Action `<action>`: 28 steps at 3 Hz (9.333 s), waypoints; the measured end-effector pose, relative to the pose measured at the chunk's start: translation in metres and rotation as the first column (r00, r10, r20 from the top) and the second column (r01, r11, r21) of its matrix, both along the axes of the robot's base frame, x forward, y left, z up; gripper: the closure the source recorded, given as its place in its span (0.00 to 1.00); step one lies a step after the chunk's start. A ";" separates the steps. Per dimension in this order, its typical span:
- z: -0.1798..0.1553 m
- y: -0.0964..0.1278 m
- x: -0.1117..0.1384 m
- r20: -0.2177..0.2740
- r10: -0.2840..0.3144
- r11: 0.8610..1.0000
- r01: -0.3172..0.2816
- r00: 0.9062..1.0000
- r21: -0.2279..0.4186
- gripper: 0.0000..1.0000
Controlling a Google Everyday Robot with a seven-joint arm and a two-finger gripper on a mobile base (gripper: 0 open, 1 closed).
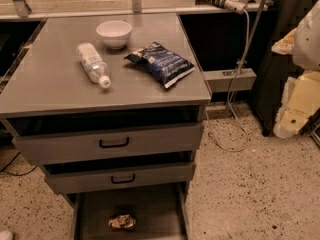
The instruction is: Pick orange can from bottom drawer and place on counter
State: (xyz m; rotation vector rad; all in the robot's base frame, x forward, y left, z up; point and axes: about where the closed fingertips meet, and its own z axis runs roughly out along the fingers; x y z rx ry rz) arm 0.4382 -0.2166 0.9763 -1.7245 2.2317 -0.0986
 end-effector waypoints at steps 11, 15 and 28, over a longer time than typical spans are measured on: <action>-0.403 0.180 -0.007 -0.073 0.061 0.887 -0.021 0.995 0.462 0.00; -0.552 0.219 -0.003 -0.081 0.069 0.800 -0.006 0.994 0.600 0.00; -0.831 0.393 0.049 -0.107 0.220 0.686 -0.075 0.970 0.724 0.12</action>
Offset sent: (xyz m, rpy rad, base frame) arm -0.0433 0.0769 -0.0846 0.0622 -0.0096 0.0581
